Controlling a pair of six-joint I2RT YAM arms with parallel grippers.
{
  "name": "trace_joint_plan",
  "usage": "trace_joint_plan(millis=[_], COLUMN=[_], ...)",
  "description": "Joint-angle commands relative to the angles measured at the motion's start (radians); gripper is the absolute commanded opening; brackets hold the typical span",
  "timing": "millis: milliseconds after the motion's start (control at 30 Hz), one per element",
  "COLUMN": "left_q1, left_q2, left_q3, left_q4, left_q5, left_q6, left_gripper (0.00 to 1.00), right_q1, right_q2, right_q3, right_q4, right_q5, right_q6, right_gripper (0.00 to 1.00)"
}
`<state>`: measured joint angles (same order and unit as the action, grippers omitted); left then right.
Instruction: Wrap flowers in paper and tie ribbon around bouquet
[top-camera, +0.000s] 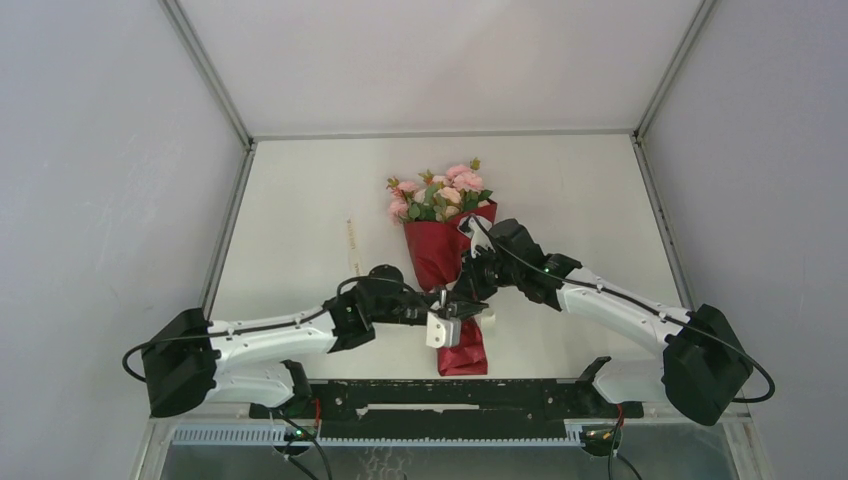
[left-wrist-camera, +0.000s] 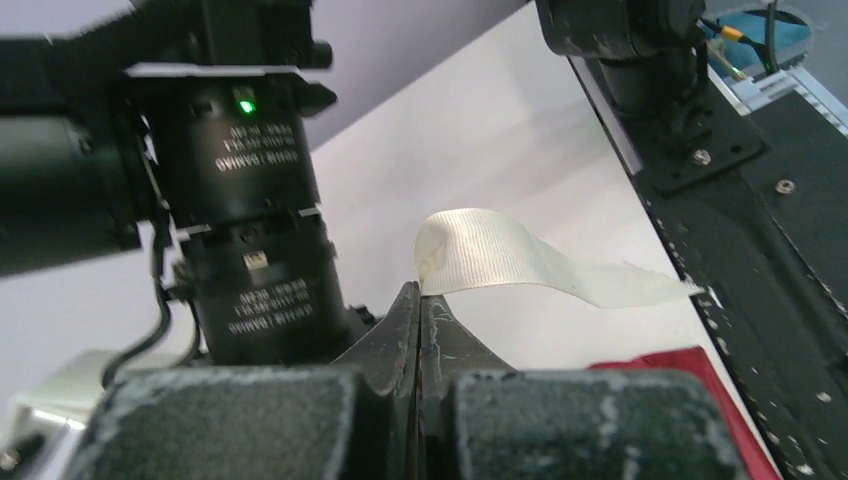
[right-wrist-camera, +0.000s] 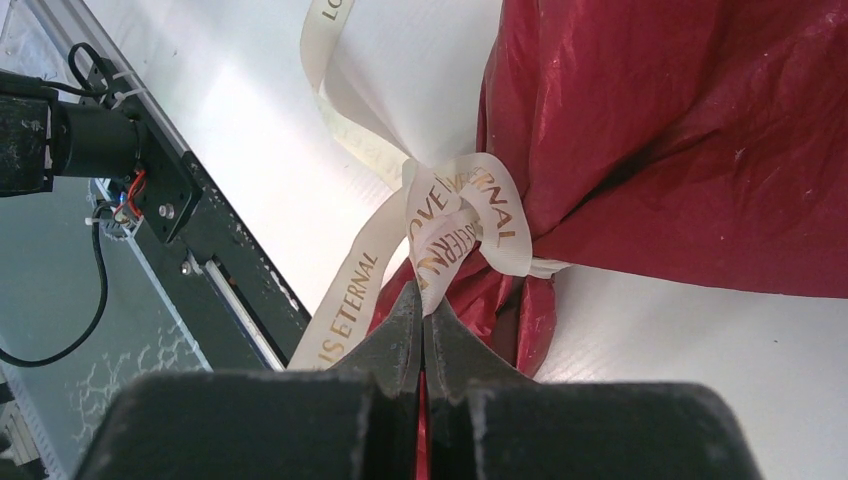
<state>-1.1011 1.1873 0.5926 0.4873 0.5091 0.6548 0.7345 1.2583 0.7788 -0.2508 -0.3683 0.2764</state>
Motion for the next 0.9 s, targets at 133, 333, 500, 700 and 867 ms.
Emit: trace_joint_plan(millis=[133, 333, 500, 700, 867], left_q1=[-0.005, 0.028, 0.132, 0.311, 0.386], left_q2=[0.047, -0.095, -0.291, -0.439, -0.493], left_q3=[0.049, -0.024, 0.004, -0.105, -0.220], left_q4=[-0.027, 0.093, -0.302, -0.330, -0.253], left_q5=[0.134, 0.085, 0.062, -0.094, -0.021], left_q6=[0.156, 0.067, -0.051, -0.463, -0.573], left_gripper=[0.50, 0.77, 0.72, 0.71, 0.54], right_q1=[0.008, 0.008, 0.026, 0.106, 0.132], right_q2=[-0.025, -0.029, -0.037, 0.016, 0.088], right_q3=[0.045, 0.045, 0.045, 0.096, 0.144], right_q4=[0.016, 0.015, 0.023, 0.022, -0.006], right_q5=[-0.009, -0.026, 0.005, 0.098, 0.112], right_q6=[-0.021, -0.028, -0.005, -0.008, -0.026], right_gripper=[0.00, 0.00, 0.00, 0.00, 0.00])
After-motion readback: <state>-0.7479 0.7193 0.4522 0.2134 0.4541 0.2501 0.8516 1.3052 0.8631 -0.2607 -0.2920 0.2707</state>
